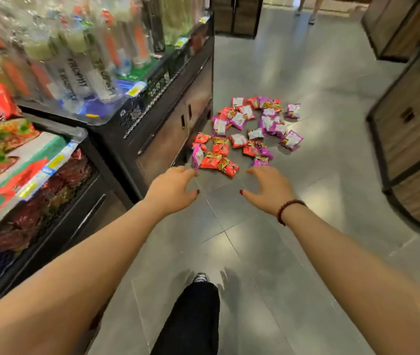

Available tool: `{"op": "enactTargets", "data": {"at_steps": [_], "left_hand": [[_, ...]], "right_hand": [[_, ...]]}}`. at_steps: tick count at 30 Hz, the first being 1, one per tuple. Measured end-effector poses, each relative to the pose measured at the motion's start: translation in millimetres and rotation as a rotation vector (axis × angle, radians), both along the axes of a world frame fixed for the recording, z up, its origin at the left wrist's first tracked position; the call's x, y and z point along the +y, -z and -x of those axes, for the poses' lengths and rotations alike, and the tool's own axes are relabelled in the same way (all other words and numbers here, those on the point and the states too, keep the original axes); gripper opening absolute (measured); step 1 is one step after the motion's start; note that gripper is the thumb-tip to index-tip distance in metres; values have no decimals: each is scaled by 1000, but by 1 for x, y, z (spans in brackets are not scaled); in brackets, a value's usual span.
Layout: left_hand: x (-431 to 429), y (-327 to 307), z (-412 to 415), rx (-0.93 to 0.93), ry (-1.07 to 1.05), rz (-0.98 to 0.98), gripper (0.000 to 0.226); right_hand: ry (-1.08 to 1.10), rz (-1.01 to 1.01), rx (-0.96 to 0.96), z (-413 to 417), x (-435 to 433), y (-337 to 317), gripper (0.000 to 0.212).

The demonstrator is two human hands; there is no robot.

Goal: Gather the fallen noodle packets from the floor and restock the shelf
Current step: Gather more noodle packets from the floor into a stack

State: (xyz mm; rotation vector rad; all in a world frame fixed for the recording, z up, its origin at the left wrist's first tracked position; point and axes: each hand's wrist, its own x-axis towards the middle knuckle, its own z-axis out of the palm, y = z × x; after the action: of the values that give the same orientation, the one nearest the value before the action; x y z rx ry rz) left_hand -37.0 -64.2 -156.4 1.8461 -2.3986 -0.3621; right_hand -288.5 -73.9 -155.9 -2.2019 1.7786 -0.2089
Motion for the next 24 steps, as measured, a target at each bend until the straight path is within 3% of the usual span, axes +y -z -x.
{"op": "enactTargets", "data": {"at_steps": [11, 24], "left_hand": [[-228, -1, 24, 36, 100, -34, 49], [-447, 30, 138, 57, 105, -103, 49]], "right_hand": [[165, -51, 9, 35, -182, 3, 58], [188, -120, -5, 154, -403, 39, 54]]}}
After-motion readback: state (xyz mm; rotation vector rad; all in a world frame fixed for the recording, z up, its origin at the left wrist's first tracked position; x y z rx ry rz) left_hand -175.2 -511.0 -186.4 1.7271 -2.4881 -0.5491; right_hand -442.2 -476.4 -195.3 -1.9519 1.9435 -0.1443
